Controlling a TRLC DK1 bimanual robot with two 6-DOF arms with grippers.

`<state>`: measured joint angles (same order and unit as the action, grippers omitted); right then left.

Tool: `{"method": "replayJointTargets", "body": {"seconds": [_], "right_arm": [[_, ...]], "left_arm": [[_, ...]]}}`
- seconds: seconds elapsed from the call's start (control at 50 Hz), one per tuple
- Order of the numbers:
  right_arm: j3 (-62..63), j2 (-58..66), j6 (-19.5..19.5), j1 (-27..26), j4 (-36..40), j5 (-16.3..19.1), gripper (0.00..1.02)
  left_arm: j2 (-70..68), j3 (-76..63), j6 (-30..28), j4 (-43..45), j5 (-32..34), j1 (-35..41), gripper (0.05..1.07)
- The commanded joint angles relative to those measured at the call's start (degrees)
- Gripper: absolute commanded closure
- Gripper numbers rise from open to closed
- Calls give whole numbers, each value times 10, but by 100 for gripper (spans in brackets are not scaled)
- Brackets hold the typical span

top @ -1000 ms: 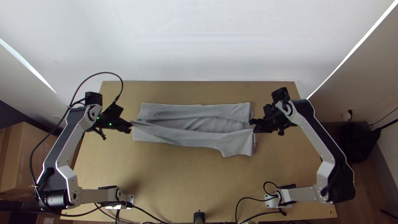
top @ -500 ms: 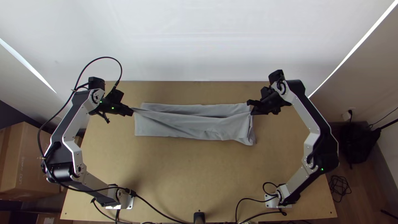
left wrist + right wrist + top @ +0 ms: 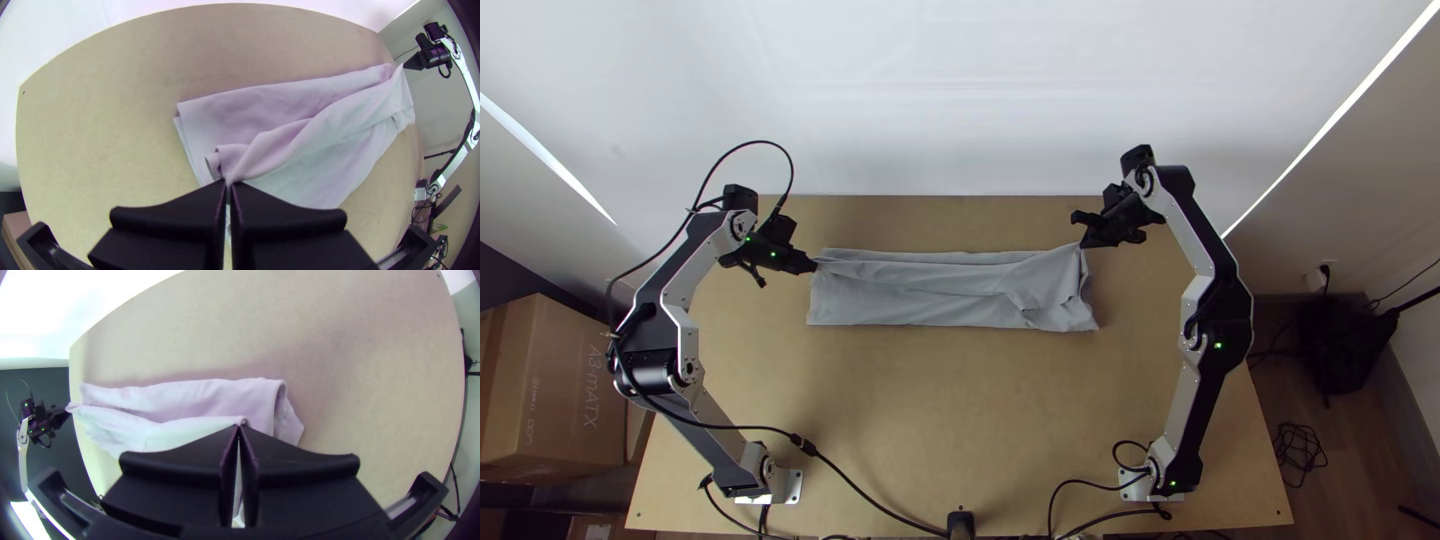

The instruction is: Fold the t-shirt

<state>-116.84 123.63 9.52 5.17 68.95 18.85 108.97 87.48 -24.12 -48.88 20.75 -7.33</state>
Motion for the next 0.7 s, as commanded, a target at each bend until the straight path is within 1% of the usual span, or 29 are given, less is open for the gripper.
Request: {"method": "replayJointTargets", "body": {"seconds": [0.0, 0.1, 0.12, 0.14, 0.16, 0.18, 0.2, 0.24, 0.26, 0.28, 0.3, 0.32, 0.36, 0.4, 0.5, 0.54, 0.62, 0.68], "right_arm": [[-40, 35, -10, -3, 19, -6, 100], [-53, 50, -8, -4, 20, -6, 100], [-55, 53, -7, -4, 20, -7, 100], [-57, 54, -7, -6, 21, -7, 100], [-57, 56, -6, -7, 21, -7, 100], [-58, 57, -6, -8, 20, -7, 96], [-57, 57, -6, -8, 21, -7, 88], [-56, 59, -6, -10, 27, -7, 66], [-56, 61, -6, -11, 33, -7, 54], [-56, 61, -7, -13, 36, -7, 43], [-56, 61, -6, -14, 36, -7, 33], [-57, 61, -3, -17, 38, -7, 24], [-57, 58, -3, -20, 45, -7, 10], [-57, 51, -3, -26, 45, -7, 4], [-54, 20, 4, -42, 45, -6, 4], [-52, 7, 4, -47, 54, 1, 4], [-37, -21, 1, -60, 73, 40, 4], [-18, -45, -4, -68, 73, 56, 4]], "left_arm": [[22, 18, 19, 15, -1, 2, 104], [27, 15, 33, 41, -2, -1, 104], [29, 15, 34, 41, -2, -2, 103], [30, 15, 35, 41, -2, -2, 99], [32, 14, 36, 44, -2, -4, 91], [34, 14, 37, 47, -2, -5, 81], [35, 14, 39, 48, -2, -6, 72], [37, 10, 38, 44, -2, -8, 53], [37, 7, 37, 45, -3, -9, 41], [40, 5, 37, 46, -2, -11, 28], [43, 5, 38, 41, -2, -13, 17], [47, 7, 37, 35, -2, -15, 12], [49, 1, 36, 39, -2, -22, 11], [44, -6, 41, 53, -1, -30, 11], [34, -12, 50, 56, 34, -62, 10], [25, -16, 51, 56, 56, -74, 10], [9, -21, 56, 44, 96, -94, 11], [1, -24, 50, 25, 134, -106, 11]]}}
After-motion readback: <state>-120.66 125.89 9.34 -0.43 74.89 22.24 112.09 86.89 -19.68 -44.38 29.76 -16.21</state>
